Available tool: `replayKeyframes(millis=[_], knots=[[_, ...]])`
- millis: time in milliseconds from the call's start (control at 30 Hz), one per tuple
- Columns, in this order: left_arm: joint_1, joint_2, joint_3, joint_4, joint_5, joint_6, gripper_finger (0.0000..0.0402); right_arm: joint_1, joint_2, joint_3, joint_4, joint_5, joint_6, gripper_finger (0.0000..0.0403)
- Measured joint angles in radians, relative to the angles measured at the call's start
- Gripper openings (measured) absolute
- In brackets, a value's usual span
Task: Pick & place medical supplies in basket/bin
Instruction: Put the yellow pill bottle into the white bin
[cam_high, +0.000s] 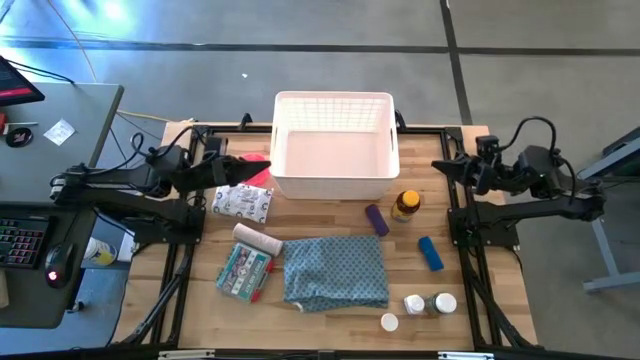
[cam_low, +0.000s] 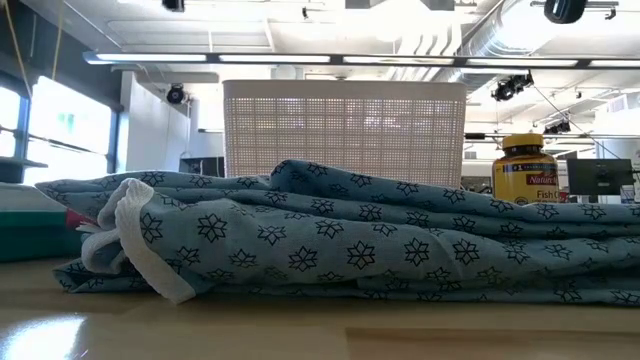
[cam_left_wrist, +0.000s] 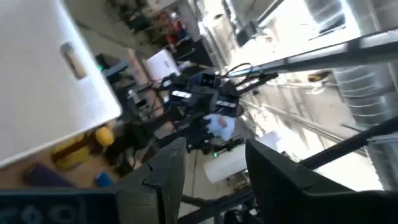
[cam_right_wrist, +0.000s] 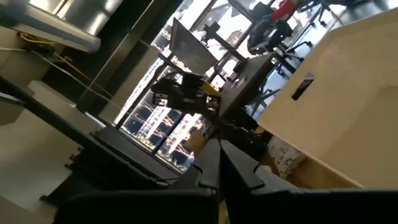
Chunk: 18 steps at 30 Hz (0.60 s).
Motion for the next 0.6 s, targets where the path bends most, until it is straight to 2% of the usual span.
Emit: replayKeyframes(millis=[200, 267, 367, 500, 600], knots=[[0.0, 0.004, 0.003, 0.031, -0.017, 0.097, 0.02, 0.0, 0.037, 0.0, 0.053, 0.031, -0.016, 0.0], [0.0, 0.001, 0.025, 0.008, -0.017, 0.145, 0.02, 0.0, 0.064, 0.001, 0.086, 0.036, -0.052, 0.0], [0.0, -0.002, 0.096, -0.068, -0.014, 0.227, 0.02, 0.0, 0.112, 0.001, 0.034, 0.036, -0.065, 0.0], [0.0, 0.005, 0.252, -0.35, -0.015, 0.329, 0.02, 0.0, 0.211, 0.001, -0.108, 0.015, -0.033, 0.0], [0.0, 0.028, 0.4, -0.598, -0.03, 0.402, 0.02, 0.001, 0.279, 0.0, -0.186, -0.075, -0.011, 0.0]])
